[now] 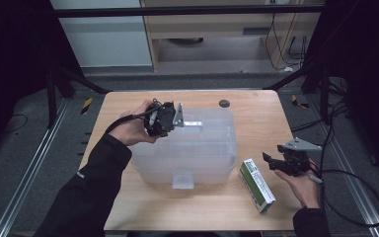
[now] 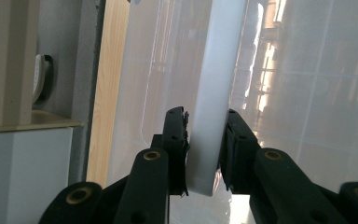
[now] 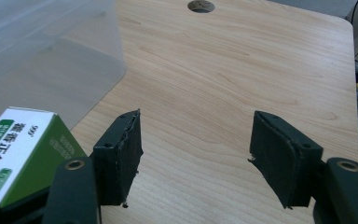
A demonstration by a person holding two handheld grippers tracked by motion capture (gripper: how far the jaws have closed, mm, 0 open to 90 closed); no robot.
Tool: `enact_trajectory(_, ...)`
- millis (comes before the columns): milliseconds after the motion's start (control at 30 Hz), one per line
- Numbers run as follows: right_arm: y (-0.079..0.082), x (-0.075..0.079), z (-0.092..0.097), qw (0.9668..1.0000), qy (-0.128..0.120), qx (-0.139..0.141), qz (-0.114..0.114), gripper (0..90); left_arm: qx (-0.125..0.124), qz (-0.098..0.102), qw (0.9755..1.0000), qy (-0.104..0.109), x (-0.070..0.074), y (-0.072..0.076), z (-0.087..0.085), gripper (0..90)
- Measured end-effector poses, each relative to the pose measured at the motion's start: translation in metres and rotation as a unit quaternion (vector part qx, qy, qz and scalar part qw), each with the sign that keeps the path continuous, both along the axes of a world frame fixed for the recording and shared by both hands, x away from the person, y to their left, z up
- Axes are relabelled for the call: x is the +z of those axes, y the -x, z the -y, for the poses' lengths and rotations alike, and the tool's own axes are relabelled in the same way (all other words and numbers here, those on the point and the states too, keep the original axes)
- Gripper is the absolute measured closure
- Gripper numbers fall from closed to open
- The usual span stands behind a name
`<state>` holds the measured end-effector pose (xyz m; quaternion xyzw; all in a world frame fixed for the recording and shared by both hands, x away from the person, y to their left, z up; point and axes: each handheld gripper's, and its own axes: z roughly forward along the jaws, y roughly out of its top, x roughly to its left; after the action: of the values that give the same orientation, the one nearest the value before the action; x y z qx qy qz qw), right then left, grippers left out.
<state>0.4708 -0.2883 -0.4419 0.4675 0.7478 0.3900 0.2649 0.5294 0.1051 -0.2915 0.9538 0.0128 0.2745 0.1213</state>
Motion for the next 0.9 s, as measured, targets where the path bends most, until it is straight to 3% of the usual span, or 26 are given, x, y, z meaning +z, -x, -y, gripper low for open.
enact_trajectory(400, 0.005, 0.014, -0.009, 0.9997, -0.012, 0.017, 0.012, 38.1, -0.003, -0.008, 1.0, -0.004, 0.002, -0.002, 0.001, 73.9)
enact_trajectory(900, 0.013, 0.033, -0.029, 0.9977, -0.017, 0.063, 0.015, 42.2, 0.003, -0.007, 0.9999, 0.011, 0.008, -0.009, -0.001, 73.2)
